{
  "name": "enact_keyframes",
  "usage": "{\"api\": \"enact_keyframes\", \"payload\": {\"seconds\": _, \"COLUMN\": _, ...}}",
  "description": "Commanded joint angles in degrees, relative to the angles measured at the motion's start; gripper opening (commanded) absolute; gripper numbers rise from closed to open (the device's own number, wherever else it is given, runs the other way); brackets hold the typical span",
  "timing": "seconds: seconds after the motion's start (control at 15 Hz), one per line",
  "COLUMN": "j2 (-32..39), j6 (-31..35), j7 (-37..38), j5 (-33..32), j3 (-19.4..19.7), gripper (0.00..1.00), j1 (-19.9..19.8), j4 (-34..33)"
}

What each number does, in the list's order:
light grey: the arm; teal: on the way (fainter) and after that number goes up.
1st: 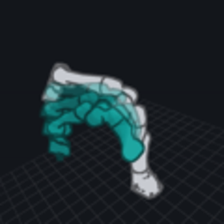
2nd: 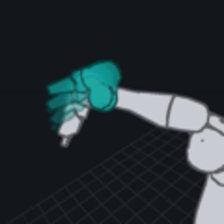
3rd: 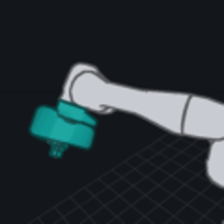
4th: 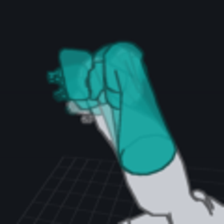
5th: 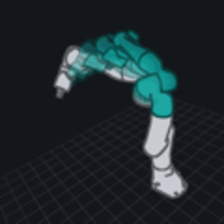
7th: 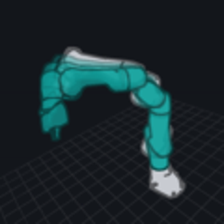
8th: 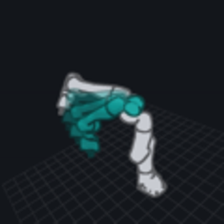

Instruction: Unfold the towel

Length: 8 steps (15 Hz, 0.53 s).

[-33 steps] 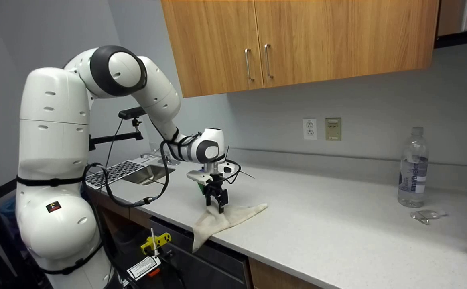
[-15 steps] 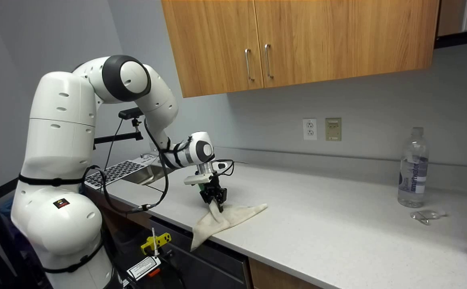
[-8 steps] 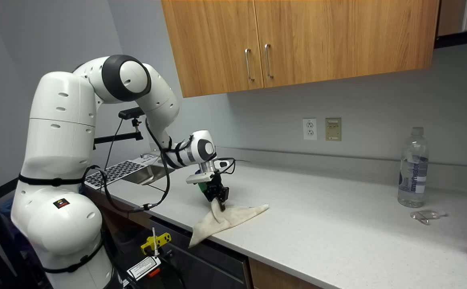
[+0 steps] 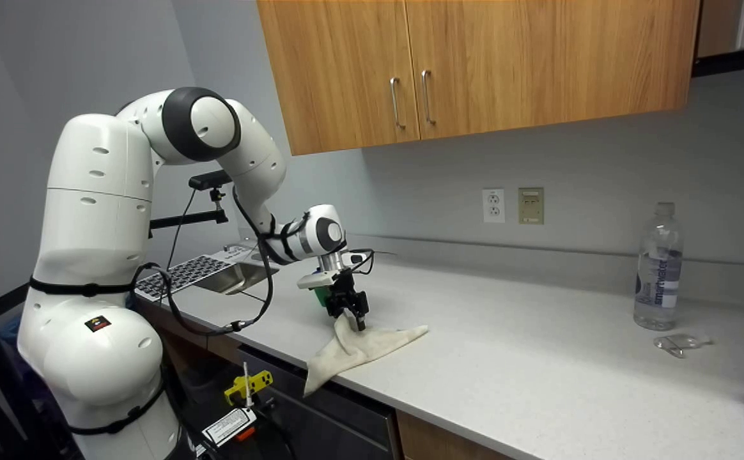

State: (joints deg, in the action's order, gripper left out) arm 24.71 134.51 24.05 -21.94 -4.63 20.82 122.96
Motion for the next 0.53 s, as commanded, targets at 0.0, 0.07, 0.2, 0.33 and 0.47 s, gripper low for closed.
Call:
{"api": "enact_keyframes", "payload": {"seconds": 0.0, "j2": -0.28, "j6": -3.06, "j7": 2.39, "j5": -0.92, "j3": 0.91, "gripper": 0.51, "j1": 1.17, "j4": -1.32}}
{"api": "enact_keyframes", "payload": {"seconds": 0.07, "j2": -0.21, "j6": -3.47, "j7": 2.75, "j5": -0.94, "j3": 0.93, "gripper": 0.44, "j1": 1.14, "j4": -1.51}}
{"api": "enact_keyframes", "payload": {"seconds": 0.2, "j2": -0.09, "j6": -4.18, "j7": 3.85, "j5": -1.13, "j3": 0.83, "gripper": 0.27, "j1": 1.46, "j4": -1.80}}
{"api": "enact_keyframes", "payload": {"seconds": 0.33, "j2": -0.01, "j6": -4.83, "j7": 4.79, "j5": -1.45, "j3": 0.92, "gripper": 0.12, "j1": 1.76, "j4": -2.06}}
{"api": "enact_keyframes", "payload": {"seconds": 0.47, "j2": 0.03, "j6": -5.85, "j7": 5.68, "j5": -1.57, "j3": 0.94, "gripper": 0.00, "j1": 2.01, "j4": -2.45}}
